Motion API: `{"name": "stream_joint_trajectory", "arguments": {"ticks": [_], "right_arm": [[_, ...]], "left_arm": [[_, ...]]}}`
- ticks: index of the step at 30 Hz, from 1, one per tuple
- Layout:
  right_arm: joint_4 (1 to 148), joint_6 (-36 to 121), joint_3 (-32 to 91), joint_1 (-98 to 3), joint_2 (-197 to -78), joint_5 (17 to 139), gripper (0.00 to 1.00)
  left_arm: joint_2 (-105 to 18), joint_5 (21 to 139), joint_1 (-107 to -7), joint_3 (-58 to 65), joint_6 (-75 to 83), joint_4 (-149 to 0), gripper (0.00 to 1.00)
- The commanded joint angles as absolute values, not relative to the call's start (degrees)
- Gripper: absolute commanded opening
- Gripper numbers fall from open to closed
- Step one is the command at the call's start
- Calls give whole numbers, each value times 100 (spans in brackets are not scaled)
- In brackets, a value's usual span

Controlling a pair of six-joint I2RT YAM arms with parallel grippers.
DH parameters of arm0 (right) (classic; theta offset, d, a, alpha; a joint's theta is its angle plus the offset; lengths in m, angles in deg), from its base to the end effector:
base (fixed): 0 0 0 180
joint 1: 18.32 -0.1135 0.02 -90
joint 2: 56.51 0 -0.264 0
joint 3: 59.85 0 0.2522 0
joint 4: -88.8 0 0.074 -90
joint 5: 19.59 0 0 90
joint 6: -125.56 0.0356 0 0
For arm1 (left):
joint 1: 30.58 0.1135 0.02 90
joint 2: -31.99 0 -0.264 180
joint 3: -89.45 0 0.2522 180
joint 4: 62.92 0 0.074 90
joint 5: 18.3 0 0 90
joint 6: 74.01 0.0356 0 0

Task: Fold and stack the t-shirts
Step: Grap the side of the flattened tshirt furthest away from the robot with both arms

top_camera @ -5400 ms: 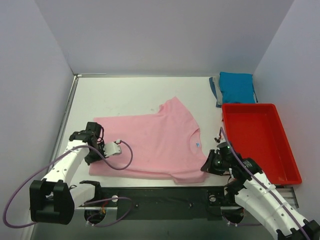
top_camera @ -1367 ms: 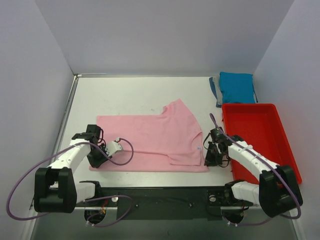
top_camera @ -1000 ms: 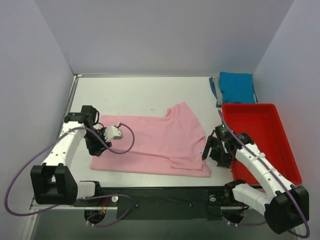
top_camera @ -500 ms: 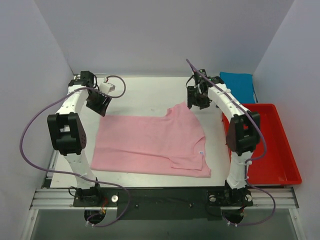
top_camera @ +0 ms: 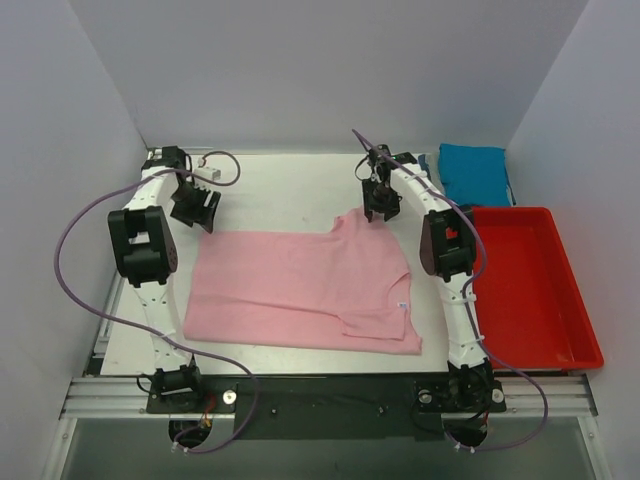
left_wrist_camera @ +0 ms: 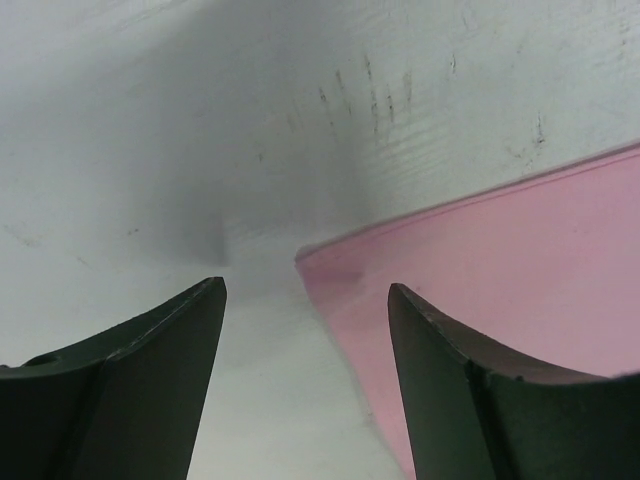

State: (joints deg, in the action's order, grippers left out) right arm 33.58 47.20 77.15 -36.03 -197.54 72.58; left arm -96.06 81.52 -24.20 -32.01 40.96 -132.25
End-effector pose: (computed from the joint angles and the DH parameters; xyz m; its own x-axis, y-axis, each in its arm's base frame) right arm 0.5072 0.1634 0.1676 -0.8669 -0.0652 -0.4942 -0.1506 0.9793 0.1350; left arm 0.4576 0.0451 0.1866 -0.9027 0.3176 -0.2904 0.3450 0.9374 -0.0473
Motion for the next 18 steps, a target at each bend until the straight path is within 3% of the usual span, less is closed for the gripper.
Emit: {"name": "stream_joint_trajectory", "arguments": {"ticks": [1,5,7,8,9,10,18], "right_arm": [[2810,4655,7459,-3722,-19837,7401,39],[2845,4663,7318,-3730,-19678,7506,26],[2871,4672,7274,-3713,-19564,7612,17],[2889,4690,7248,-3704,-19451,7638,6],[2898,4690,7221,-3721,-19389,7647,0],[2924,4699,7143,-3722,-19223,7656,0],[3371,4813,5836,-3730,-17564,7744,0]], "left_arm": [[-9914,8584,-2425,-3672,4148,-13416,75],[-10063,8682,-2434,-3681,4411,-13504,72],[-10142,8717,-2442,-3707,4534,-13574,63],[-10160,8734,-2451,-3708,4578,-13575,41],[-10151,8795,-2442,-3708,4587,-13609,30],[-10082,8831,-2434,-3690,4622,-13627,0],[-8371,9288,-2425,-2347,5132,-13048,0]]}}
